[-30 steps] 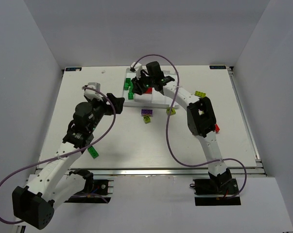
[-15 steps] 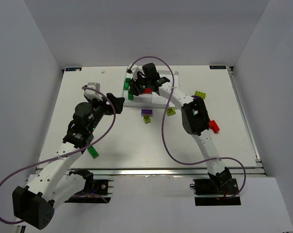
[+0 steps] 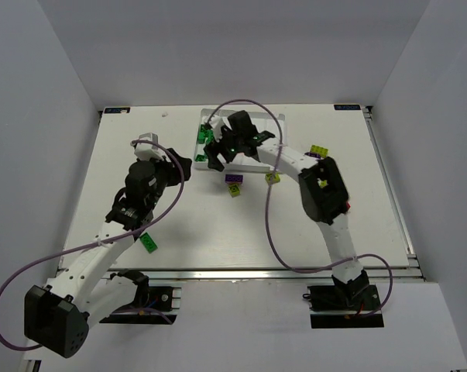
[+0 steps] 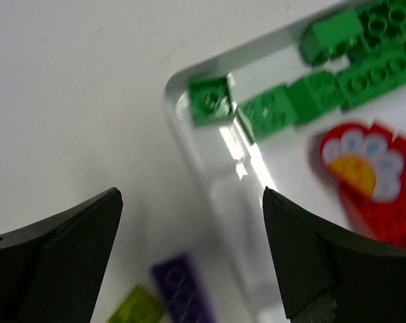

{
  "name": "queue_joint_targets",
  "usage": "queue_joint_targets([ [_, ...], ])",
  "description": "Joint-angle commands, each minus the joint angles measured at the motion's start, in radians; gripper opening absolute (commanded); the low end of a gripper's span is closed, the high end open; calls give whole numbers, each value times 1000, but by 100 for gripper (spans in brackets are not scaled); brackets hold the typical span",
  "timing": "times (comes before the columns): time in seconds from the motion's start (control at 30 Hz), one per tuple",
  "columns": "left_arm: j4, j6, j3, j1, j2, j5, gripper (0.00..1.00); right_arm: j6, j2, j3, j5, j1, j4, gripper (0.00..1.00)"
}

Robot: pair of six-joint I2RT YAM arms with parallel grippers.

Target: Sort the legos into containers by color

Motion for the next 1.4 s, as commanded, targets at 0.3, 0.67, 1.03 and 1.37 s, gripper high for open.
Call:
queue_joint_targets([
  [0.3, -477, -342, 17, 12, 68, -249, 48, 45, -931, -722, -468, -23, -37, 0],
  [0.67, -769, -494, -32, 32, 106, -491, 98, 152, -1256, -915, -348, -77, 8, 79],
  [1.03, -895, -550, -55, 49, 133, -550, 98, 157, -1291, -995, -242, -101, 79, 78],
  [1.37, -795, -481, -82, 49, 283, -415, 97, 156, -1347, -1012, -212, -101, 111, 79],
])
